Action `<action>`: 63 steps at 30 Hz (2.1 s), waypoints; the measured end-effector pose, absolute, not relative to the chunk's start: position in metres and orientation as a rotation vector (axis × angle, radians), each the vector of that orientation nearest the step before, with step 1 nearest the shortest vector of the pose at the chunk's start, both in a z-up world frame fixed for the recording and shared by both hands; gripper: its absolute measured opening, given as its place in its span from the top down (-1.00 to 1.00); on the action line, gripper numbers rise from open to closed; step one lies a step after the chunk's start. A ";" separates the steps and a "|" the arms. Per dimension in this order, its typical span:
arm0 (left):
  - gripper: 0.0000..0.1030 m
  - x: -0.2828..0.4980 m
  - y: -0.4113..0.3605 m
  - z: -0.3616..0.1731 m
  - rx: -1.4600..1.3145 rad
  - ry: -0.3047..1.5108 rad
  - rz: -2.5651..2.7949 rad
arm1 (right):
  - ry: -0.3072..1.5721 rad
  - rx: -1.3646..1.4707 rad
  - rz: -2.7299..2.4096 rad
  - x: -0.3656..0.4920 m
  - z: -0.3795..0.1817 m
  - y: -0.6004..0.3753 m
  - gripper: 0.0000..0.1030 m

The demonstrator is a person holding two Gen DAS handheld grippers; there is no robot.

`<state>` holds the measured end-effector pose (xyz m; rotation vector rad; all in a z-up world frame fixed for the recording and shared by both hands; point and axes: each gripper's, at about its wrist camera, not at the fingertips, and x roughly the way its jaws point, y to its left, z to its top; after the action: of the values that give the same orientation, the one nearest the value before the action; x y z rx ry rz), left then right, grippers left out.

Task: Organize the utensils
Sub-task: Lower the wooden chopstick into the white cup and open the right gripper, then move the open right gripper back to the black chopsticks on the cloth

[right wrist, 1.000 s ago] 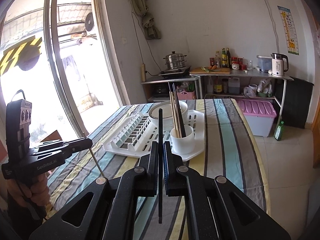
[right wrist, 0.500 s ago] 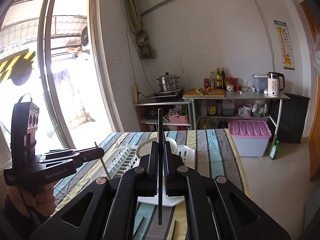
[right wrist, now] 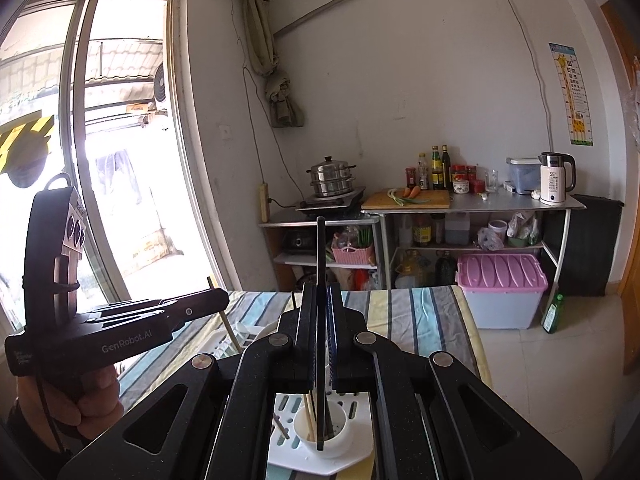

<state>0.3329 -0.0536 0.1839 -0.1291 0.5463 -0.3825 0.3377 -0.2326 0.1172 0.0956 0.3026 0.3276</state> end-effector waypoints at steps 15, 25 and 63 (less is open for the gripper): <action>0.90 0.381 -0.058 0.132 -0.155 0.651 -0.361 | 0.422 0.093 0.316 0.392 0.069 -0.221 0.92; 0.89 0.398 -0.061 0.102 -0.149 0.715 -0.337 | 0.462 0.091 0.306 0.409 0.056 -0.221 0.92; 0.65 0.195 -0.023 0.046 -0.096 0.693 -0.305 | 0.471 0.088 0.375 0.214 0.012 -0.243 0.74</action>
<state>0.1945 -0.0235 0.0457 -0.0958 0.6928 -0.3046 0.2140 -0.2425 0.0122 0.0880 0.4708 0.3754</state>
